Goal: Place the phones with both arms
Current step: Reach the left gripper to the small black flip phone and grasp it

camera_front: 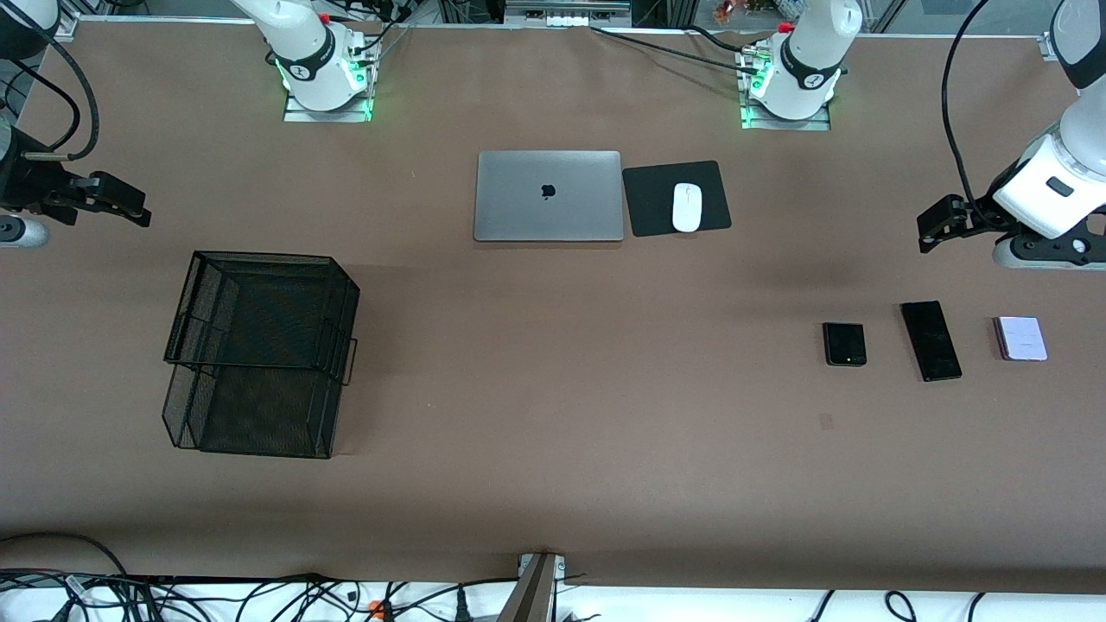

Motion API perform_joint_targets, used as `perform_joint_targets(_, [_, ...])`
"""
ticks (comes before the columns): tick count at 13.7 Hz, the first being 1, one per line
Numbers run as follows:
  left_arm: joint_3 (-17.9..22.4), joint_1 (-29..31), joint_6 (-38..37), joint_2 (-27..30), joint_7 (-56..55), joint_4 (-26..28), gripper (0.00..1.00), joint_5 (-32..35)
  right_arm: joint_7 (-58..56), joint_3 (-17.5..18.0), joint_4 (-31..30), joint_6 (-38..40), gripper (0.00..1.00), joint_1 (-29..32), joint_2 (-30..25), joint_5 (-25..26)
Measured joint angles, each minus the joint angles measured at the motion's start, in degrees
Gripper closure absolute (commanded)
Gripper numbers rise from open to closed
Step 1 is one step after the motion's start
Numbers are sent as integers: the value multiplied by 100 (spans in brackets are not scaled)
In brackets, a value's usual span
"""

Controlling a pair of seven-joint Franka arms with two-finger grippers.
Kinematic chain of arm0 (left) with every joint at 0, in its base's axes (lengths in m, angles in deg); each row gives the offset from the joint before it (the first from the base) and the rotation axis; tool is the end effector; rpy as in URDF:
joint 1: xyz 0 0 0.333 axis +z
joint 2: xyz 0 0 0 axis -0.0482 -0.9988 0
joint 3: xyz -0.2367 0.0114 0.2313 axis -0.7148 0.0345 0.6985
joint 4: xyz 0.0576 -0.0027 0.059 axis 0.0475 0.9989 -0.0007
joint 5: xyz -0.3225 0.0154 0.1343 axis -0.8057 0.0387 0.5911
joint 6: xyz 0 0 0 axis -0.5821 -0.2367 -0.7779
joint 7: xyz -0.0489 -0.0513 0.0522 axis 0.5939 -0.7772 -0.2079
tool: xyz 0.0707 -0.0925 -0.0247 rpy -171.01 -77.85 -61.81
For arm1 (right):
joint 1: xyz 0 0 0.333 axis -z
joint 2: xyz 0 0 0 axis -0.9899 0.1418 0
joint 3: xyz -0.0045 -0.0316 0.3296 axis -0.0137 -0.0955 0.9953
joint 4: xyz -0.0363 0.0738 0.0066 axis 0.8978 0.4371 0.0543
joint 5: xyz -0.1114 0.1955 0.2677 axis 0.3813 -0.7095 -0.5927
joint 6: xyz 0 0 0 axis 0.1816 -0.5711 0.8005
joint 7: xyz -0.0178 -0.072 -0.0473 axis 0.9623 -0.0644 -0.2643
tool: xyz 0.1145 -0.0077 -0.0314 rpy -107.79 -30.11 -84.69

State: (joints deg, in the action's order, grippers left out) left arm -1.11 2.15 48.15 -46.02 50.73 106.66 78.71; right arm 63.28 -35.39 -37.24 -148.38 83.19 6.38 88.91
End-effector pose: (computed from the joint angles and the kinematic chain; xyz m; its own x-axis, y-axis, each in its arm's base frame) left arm 0.5211 -0.0079 0.5739 0.9992 -0.0395 0.0010 -0.0394 -0.9969 -0.0686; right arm 0.5149 -0.0251 0.5842 0.9984 -0.0080 -0.0562 -0.0068 -0.9997 0.0225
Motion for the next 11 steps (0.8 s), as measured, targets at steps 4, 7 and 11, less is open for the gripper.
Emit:
perform_joint_targets(4, [0, 0, -5, -3, 0, 0, 0, 0, 0, -1, 0, 0, 0, 0, 0, 0])
perform_joint_targets(7, [13, 11, -117, -141, 7, 4, 0, 0, 0, -2, 0, 0, 0, 0, 1, 0])
perform_joint_targets(11, [45, 127, 14, -853, 39, 40, 0, 6, 0, -4, 0, 0, 0, 0, 1, 0])
